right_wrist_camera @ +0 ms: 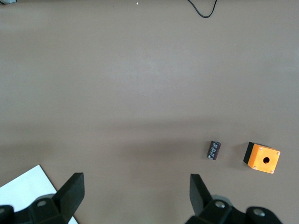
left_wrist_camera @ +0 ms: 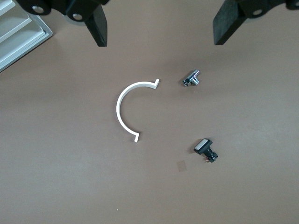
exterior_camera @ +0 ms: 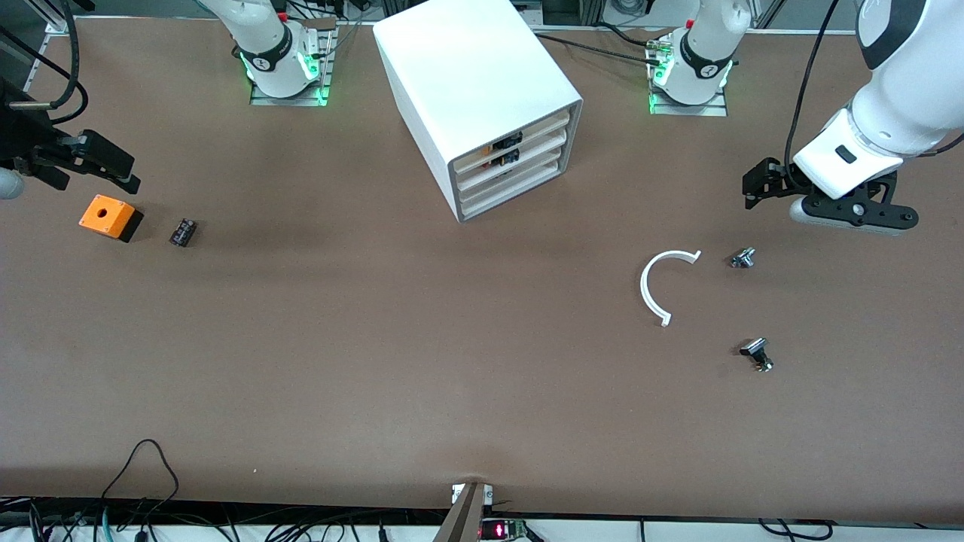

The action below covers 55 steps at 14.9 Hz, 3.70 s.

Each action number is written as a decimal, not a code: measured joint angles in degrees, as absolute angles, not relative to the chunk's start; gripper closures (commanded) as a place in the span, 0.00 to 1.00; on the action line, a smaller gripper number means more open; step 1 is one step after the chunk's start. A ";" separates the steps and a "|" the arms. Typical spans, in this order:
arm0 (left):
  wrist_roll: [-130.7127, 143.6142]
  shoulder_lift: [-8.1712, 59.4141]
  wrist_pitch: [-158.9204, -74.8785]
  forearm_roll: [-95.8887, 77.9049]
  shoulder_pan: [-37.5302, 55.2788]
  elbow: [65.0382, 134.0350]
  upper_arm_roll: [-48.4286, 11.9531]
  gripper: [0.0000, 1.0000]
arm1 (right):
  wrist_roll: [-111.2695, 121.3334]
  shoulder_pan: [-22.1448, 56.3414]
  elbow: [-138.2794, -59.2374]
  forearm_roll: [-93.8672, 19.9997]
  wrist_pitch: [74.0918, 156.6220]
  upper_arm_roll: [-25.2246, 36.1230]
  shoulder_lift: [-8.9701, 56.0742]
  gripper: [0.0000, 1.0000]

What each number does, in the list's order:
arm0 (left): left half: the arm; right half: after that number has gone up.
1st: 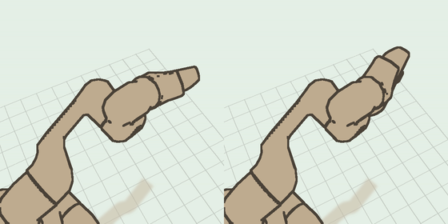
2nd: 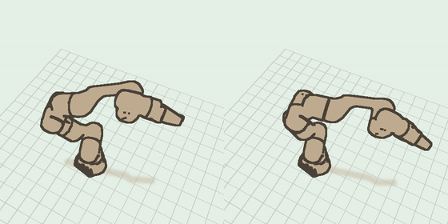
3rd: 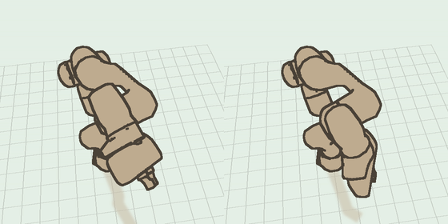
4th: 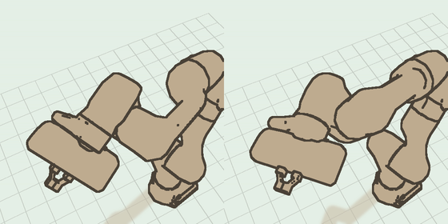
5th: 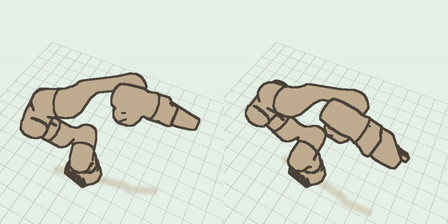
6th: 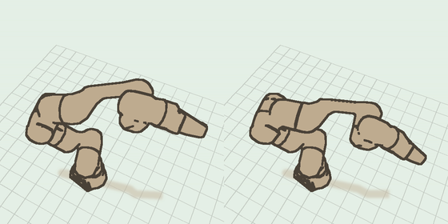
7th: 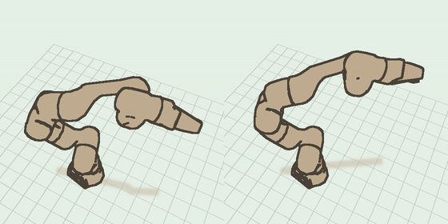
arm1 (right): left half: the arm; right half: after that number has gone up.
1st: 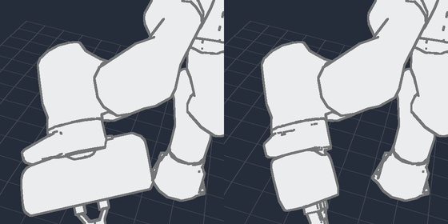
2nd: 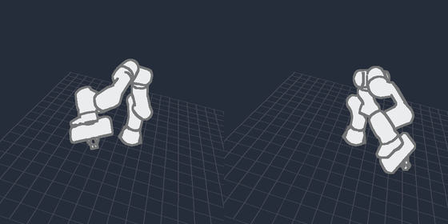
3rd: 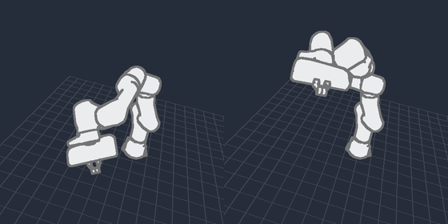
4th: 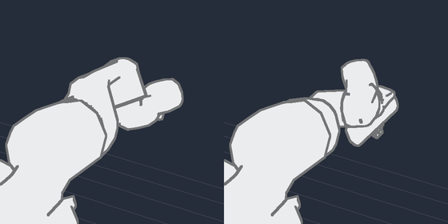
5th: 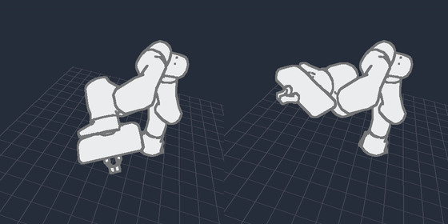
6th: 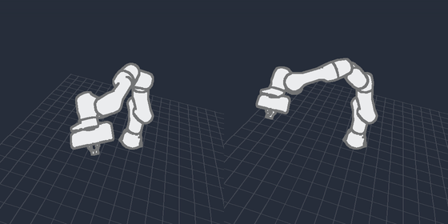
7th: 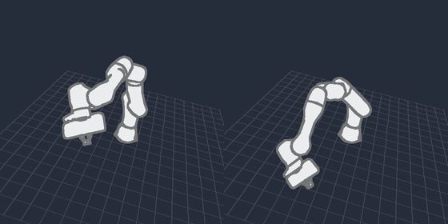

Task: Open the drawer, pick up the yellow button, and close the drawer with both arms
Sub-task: 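Move the left gripper toward the cabinet drawer while the right gripper rises, then grasp the drawer front of the white cabinet with the left gripper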

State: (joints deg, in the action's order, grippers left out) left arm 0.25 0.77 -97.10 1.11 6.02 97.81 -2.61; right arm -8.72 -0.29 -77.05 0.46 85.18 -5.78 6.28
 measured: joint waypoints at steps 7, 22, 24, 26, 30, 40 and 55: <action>0.25 0.77 -96.76 1.12 6.02 97.81 -2.64 0.01 | -8.77 -0.38 -76.62 -1.66 85.24 -5.78 6.28 0.00; -1.07 5.30 -86.71 -18.71 7.07 98.38 -3.89 0.01 | -17.45 2.74 -84.88 -1.71 89.04 -6.24 13.97 0.00; -3.73 7.87 -87.05 -24.94 7.56 98.49 -3.93 0.01 | -18.84 3.46 -86.30 -1.75 90.70 -6.25 14.10 0.00; -7.57 10.74 -87.93 -32.62 7.78 98.56 -3.93 0.01 | -21.03 4.02 -86.76 -2.06 91.56 -6.26 14.10 0.00; -17.61 15.63 -89.44 -45.30 7.80 99.48 -3.92 0.01 | -30.53 7.98 -87.21 -2.19 92.01 -6.44 14.83 0.00; -46.60 22.72 -90.04 -68.21 8.38 115.39 -4.01 0.07 | -47.92 15.66 -87.26 -2.21 96.53 -6.61 18.34 0.00; -58.16 23.08 -84.39 -72.64 8.42 125.31 -9.55 0.38 | -57.29 20.20 -86.86 -2.34 97.60 -6.64 18.68 0.00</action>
State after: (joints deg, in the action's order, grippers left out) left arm -58.16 23.08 -84.39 -72.64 8.42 125.31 -9.55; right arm -57.29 20.20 -86.86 -2.34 97.60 -6.64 18.68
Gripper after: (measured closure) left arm 0.326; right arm 0.000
